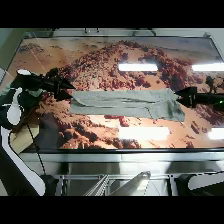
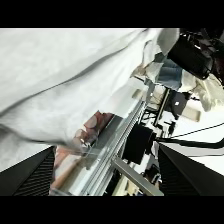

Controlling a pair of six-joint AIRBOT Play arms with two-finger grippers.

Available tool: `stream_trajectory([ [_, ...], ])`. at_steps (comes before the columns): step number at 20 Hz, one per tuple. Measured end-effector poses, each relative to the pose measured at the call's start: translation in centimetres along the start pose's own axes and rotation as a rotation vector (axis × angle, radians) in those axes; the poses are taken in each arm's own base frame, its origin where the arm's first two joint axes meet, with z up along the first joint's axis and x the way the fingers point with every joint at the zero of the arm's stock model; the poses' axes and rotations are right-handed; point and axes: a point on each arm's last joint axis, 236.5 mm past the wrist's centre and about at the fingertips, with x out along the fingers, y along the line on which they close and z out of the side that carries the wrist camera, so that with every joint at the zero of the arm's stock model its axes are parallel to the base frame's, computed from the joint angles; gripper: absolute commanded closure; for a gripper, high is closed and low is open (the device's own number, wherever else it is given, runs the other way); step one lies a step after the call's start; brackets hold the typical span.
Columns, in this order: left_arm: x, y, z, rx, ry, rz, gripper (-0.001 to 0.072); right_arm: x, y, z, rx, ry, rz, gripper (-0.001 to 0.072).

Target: Fold the shirts.

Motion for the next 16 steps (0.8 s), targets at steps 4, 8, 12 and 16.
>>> stream_trajectory([
  [4, -0.1, -3.7, 0.9, 0.093, -0.01, 0.013, 0.0713, -1.1, -2.2, 0.2, -0.022, 0.047, -0.164, 0.0085],
  [8, 2.5, -4.6, 0.8, 0.097, 0.02, 0.014, 0.0713, 0.1, -4.1, -1.0, -0.002, 0.119, -0.223, 0.0086],
  [12, 7.3, -5.1, -0.2, 0.12, 0.094, 0.018, 0.0713, 2.6, -4.0, -2.6, 0.002, 0.198, -0.206, 0.009],
  [16, 13.1, -5.5, -0.2, 0.192, 0.118, 0.094, 0.0713, 5.4, -3.5, -4.5, -0.036, 0.28, -0.209, 0.0647],
])
